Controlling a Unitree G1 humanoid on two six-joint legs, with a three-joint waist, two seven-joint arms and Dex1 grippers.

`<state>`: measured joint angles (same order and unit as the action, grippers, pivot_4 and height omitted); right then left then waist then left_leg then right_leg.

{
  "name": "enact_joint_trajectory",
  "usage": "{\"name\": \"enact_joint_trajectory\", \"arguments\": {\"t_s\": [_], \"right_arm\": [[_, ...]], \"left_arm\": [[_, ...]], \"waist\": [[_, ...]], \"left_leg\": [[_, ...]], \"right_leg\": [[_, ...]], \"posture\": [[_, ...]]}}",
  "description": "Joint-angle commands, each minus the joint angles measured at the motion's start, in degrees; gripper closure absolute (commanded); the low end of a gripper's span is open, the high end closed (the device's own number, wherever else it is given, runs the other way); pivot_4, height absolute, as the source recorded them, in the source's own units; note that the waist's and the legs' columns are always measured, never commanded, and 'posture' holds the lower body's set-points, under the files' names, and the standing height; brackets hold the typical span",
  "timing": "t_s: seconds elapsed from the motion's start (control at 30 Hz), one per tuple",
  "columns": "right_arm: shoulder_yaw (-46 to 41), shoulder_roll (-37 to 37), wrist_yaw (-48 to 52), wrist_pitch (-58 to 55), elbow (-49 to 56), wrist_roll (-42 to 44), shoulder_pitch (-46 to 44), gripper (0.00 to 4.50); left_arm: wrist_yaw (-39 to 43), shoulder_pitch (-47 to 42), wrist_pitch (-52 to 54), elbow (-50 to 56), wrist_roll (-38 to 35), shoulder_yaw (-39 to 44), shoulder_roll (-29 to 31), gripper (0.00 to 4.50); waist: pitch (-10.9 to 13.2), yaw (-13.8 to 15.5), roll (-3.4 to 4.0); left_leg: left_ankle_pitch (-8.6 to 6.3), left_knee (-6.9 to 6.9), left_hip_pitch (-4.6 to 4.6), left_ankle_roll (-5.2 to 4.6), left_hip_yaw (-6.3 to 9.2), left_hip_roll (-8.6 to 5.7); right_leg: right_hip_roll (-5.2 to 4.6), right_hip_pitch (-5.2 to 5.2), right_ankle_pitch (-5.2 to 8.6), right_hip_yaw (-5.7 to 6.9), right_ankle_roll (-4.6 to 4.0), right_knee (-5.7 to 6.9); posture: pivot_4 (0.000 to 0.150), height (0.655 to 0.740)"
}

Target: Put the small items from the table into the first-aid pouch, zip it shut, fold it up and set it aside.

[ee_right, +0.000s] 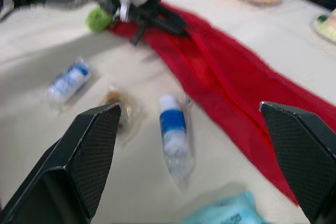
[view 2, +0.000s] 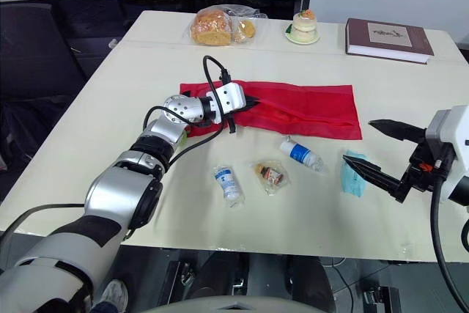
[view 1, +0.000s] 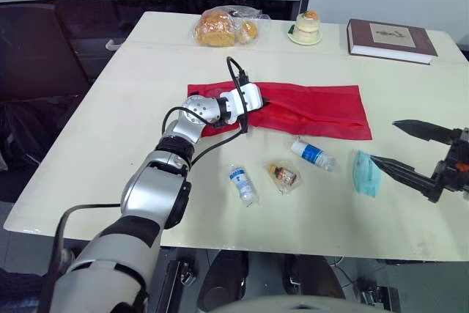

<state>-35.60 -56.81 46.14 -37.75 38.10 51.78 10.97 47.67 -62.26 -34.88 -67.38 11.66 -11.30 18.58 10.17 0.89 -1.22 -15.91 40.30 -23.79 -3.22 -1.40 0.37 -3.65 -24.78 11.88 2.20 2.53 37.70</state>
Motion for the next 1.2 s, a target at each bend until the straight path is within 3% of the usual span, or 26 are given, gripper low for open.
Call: {"name": "enact_joint_trajectory", "arguments": {"t_s": [0.03, 0.23, 0.37, 0.7, 0.9, 1.03, 1.2], "right_arm": [[5.6, -0.8, 2.2, 2.2, -2.5, -4.2, -2.3, 0.00], [13.5, -0.1, 7.7, 8.0, -6.4, -9.8, -7.5, 0.00], [7.3, -0.3, 16.0, 13.0, -13.5, -7.1, -11.7, 0.00], [-1.6, -6.9, 31.2, 18.2, -23.7, -12.9, -7.7, 0.00], [-0.9, -5.5, 30.8, 17.3, -21.6, -12.9, -7.3, 0.00], [4.4, -3.6, 24.2, 18.5, -19.1, -20.2, -5.6, 0.00], [7.8, 0.0, 20.3, 17.8, -15.2, -19.6, -6.5, 0.00]], "left_arm": [[0.0, -1.0, 0.5, 2.2, -0.1, 0.0, 0.0, 4.44], [-0.1, -1.8, 1.4, 1.5, 0.5, -0.3, -0.1, 4.44], [0.3, -1.5, 1.7, 1.4, 0.4, -0.3, -0.2, 4.44], [1.5, -0.9, 1.7, 1.5, 0.4, -0.4, -0.3, 4.44], [2.7, -1.1, 1.8, 1.6, 0.2, -0.2, 0.5, 4.44], [5.5, 0.0, 1.5, 2.9, -0.1, -0.4, 1.9, 4.44], [9.1, 2.3, 1.3, 6.0, -0.8, -0.2, 4.4, 4.44]], "waist": [[0.0, 0.0, -0.01], [0.0, 0.0, 0.00], [0.0, 0.0, 0.00], [0.0, 0.0, 0.00], [0.0, 0.0, 0.00], [0.0, 0.0, 0.00], [0.0, -0.2, 0.04]], "left_leg": [[0.00, 0.00, 0.00, 0.00, 0.00, 0.00], [0.00, 0.00, -0.01, 0.00, 0.00, 0.00], [0.00, 0.05, -0.01, 0.00, -0.01, -0.02], [0.00, 0.05, 0.02, 0.00, 0.04, -0.02], [0.00, 0.05, 0.02, 0.01, 0.04, -0.01], [0.00, 0.05, 0.02, 0.01, 0.04, -0.01], [0.01, 0.05, 0.05, 0.02, -0.01, 0.00]], "right_leg": [[0.00, 0.00, 0.00, 0.00, 0.00, 0.00], [0.02, -0.01, 0.00, 0.00, 0.00, 0.00], [0.01, 0.01, -0.01, -0.01, 0.02, -0.01], [-0.01, 0.03, -0.02, 0.04, 0.03, 0.03], [-0.02, 0.03, -0.02, 0.03, 0.03, 0.02], [-0.02, 0.03, -0.02, 0.04, 0.03, 0.03], [-0.01, 0.01, -0.02, -0.01, 0.02, 0.06]], "posture": [[0.150, 0.7289], [0.150, 0.7289], [0.150, 0.7289], [0.150, 0.7289], [0.150, 0.7289], [0.150, 0.7289], [0.150, 0.7289]]}}
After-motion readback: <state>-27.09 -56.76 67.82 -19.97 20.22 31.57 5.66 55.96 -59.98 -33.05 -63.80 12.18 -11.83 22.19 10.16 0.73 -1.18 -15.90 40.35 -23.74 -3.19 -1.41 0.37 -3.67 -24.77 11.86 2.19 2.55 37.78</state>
